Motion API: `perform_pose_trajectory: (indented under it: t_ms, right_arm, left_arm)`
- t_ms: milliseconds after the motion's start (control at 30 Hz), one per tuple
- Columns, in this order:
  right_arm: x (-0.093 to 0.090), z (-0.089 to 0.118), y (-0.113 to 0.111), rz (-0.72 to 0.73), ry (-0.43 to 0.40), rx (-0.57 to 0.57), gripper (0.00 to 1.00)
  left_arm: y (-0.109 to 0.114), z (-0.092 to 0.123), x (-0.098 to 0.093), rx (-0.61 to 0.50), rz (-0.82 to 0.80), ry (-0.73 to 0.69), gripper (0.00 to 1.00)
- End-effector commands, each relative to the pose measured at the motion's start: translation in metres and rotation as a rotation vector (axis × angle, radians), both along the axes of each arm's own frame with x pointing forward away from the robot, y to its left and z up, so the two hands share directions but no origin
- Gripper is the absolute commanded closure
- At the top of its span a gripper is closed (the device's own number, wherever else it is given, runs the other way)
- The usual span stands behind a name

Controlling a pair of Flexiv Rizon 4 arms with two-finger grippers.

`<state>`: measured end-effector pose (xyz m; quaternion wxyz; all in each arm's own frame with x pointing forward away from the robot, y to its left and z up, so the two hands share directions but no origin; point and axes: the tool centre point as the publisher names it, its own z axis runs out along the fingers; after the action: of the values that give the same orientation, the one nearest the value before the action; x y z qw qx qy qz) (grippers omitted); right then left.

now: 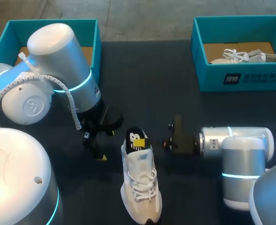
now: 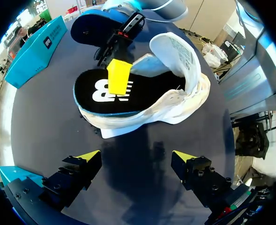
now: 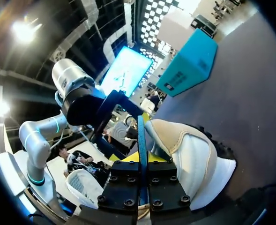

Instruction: Take the shoe out of the shoebox, open the shoe tongue, remove and reinsert the insole, then place the shoe into the shoebox

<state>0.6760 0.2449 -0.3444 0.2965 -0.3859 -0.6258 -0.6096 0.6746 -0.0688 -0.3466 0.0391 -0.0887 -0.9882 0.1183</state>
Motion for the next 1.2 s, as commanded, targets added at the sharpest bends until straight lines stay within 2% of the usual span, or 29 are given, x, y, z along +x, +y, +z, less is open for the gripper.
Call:
perform_pose_trajectory:
  t_ms: [33,200,333,367,400,433,533,800,1067,1167,1200]
  right_arm:
    - [-0.007,-0.005,0.003,0.02,0.029,-0.026,1.0]
    - [-0.013,-0.008,0.008,0.041,0.039,-0.039,1.0]
    - [-0.014,-0.009,0.011,0.057,0.011,-0.041,1.0]
    - [-0.015,-0.008,0.011,0.056,-0.003,-0.036,0.96]
    - [-0.015,-0.007,0.011,0.055,-0.014,-0.034,0.76]
    - [-0.015,-0.006,0.011,0.05,-0.028,-0.035,0.71]
    - [-0.013,0.001,0.011,0.04,-0.073,-0.033,0.66]
    - [-0.01,0.015,0.009,0.005,-0.166,-0.031,0.69]
    - [-0.003,0.021,0.009,-0.001,-0.191,-0.032,0.77]
    - [0.001,0.021,0.01,-0.002,-0.192,-0.028,0.88]
    - [0.002,0.02,0.01,-0.004,-0.186,-0.025,1.0]
  left_arm:
    - [0.0,0.0,0.0,0.001,0.0,-0.001,0.0]
    - [0.0,0.0,0.0,0.001,0.0,-0.001,0.0]
    - [0.0,0.0,0.0,0.001,0.0,-0.001,0.0]
    - [0.0,0.0,0.0,0.001,0.0,-0.001,0.0]
    - [0.0,0.0,0.0,0.001,0.0,-0.001,0.0]
    - [0.0,0.0,0.0,0.001,0.0,-0.001,0.0]
    - [0.0,0.0,0.0,0.001,0.0,-0.001,0.0]
    - [0.0,0.0,0.0,0.001,0.0,-0.001,0.0]
    - [0.0,0.0,0.0,0.001,0.0,-0.001,0.0]
    - [0.0,0.0,0.0,0.001,0.0,-0.001,0.0]
    - [0.0,0.0,0.0,0.001,0.0,-0.001,0.0]
